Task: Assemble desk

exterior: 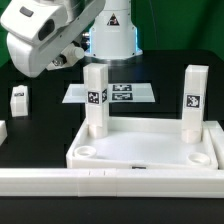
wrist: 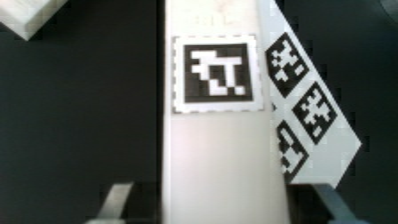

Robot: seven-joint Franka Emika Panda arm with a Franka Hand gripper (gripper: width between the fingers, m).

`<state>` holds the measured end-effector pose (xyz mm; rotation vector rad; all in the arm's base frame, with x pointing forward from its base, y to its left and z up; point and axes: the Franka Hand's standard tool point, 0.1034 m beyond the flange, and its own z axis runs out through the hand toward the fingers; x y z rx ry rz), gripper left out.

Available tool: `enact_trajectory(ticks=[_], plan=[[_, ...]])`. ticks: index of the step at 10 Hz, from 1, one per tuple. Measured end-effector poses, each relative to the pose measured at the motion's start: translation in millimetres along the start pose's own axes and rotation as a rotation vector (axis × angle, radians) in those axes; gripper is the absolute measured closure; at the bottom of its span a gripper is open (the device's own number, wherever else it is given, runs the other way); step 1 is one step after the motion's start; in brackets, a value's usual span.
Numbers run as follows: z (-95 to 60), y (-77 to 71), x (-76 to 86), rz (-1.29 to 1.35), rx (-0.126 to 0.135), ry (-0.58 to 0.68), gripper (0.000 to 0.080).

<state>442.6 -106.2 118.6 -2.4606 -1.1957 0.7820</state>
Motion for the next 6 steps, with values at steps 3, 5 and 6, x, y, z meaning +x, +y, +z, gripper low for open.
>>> enact_trajectory(ticks=[3, 5, 6], plan=[[5.1, 2.6, -4.8, -0.008, 0.032, -0.008, 0.0509], [5.0, 8.9, -6.8, -0.044, 0.023, 0.001, 0.0509], [1.6, 13.6, -3.8, -0.068, 0.018, -0.002, 0.0509]])
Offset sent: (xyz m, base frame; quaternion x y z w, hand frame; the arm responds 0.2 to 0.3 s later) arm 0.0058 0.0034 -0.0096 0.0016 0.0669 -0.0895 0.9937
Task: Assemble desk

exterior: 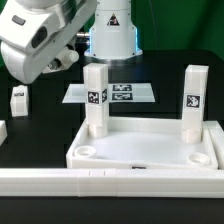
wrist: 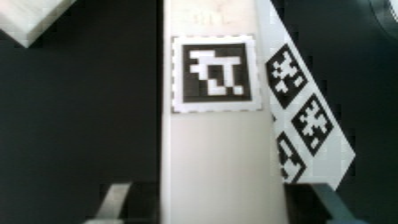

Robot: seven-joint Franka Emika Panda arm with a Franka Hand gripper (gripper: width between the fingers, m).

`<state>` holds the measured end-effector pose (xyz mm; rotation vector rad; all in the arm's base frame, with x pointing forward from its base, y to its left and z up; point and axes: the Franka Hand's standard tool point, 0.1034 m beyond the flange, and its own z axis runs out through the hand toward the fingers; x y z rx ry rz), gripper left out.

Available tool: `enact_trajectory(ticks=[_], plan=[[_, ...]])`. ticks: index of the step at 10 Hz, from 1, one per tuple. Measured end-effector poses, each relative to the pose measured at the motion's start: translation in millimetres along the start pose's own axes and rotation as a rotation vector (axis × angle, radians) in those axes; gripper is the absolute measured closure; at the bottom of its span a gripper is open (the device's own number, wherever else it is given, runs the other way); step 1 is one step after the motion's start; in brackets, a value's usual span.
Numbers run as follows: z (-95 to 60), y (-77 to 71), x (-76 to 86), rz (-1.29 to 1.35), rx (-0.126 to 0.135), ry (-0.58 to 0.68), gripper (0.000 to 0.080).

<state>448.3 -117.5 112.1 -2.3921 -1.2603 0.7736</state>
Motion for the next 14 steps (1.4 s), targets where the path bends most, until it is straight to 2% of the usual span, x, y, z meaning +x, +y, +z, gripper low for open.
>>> enact_trajectory(ticks=[2, 7, 14], plan=[[-8.6, 5.6, 12.7, -0.057, -0.024, -0.003, 0.0509], [-6.4, 6.4, 9.4, -0.077, -0.019, -0.003, 0.0509], [-5.8, 9.9, 1.9, -0.384, -0.019, -0.007, 0.0509]])
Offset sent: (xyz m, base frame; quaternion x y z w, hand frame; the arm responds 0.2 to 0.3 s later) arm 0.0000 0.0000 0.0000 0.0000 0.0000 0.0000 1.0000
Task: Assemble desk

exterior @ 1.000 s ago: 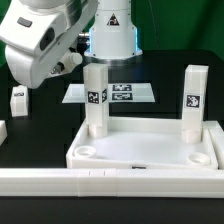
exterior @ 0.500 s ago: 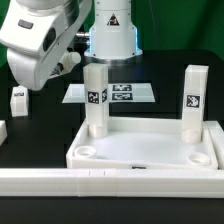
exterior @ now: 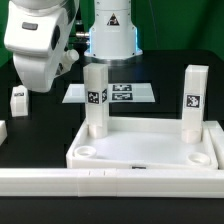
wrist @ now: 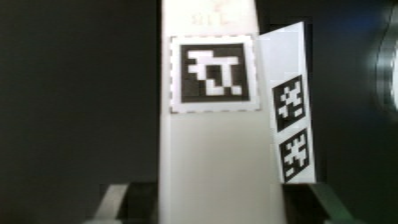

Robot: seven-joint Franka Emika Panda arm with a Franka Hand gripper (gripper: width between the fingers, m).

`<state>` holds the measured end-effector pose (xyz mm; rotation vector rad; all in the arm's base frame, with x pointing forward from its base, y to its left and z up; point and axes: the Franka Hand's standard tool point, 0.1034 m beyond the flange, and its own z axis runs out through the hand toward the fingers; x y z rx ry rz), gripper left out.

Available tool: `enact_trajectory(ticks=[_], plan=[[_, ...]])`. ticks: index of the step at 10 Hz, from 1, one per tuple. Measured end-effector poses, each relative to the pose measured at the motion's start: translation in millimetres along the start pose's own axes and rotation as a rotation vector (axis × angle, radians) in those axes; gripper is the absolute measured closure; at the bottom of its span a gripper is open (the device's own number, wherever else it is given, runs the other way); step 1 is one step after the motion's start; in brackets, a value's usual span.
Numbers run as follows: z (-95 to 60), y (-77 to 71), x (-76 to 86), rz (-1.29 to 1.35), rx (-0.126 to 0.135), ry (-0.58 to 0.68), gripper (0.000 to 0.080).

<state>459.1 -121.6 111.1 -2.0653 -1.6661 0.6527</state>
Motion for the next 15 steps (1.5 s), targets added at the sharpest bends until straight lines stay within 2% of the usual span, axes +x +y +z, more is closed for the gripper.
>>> enact_trajectory(ticks=[2, 4, 8, 15], plan=[[-0.2, 0.9, 4.1, 0.01, -0.004, -0.002, 0.0509], [3.8, 5.5, 5.5, 0.004, -0.023, 0.0, 0.0509], [18.1, 10.1, -1.4, 0.018, -0.005, -0.001, 0.0509], [24.7, 16.7, -2.9, 0.04, 0.007, 0.0, 0.0509]])
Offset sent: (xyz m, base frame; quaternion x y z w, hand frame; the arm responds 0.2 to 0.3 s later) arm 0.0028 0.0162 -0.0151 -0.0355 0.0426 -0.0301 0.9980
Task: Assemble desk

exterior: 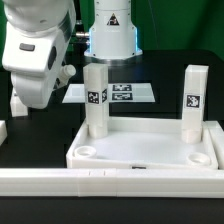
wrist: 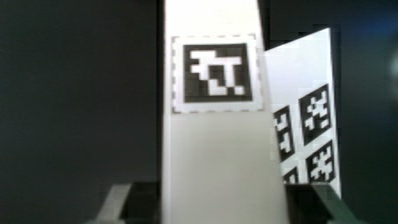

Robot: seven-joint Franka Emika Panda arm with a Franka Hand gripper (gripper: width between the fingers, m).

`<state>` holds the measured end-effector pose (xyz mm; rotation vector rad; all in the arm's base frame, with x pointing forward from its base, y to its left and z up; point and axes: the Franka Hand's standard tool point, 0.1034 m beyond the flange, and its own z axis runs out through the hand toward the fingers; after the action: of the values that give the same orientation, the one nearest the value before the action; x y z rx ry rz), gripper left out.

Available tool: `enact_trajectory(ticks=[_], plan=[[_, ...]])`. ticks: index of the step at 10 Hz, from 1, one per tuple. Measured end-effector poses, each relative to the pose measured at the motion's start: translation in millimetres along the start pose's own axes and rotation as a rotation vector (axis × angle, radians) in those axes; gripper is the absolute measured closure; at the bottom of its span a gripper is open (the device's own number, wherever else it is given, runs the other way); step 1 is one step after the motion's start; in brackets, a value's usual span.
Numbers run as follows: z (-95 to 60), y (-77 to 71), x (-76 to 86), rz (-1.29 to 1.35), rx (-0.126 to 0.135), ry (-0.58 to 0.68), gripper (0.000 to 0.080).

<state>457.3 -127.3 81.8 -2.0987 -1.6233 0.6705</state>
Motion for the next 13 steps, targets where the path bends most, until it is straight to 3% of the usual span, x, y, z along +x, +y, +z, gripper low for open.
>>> enact_trajectory(ticks=[2, 6, 10, 12, 13], plan=[[0.7, 6.0, 3.0, 0.006, 0.0, -0.006, 0.0509], [22.6, 12.3, 2.9, 0.01, 0.034, -0.02, 0.0509], [25.0, 12.9, 3.8, 0.014, 0.038, -0.023, 0.0509], [24.7, 12.9, 3.8, 0.013, 0.037, -0.024, 0.0267], [24.7, 12.9, 3.7, 0.013, 0.037, -0.024, 0.0187]])
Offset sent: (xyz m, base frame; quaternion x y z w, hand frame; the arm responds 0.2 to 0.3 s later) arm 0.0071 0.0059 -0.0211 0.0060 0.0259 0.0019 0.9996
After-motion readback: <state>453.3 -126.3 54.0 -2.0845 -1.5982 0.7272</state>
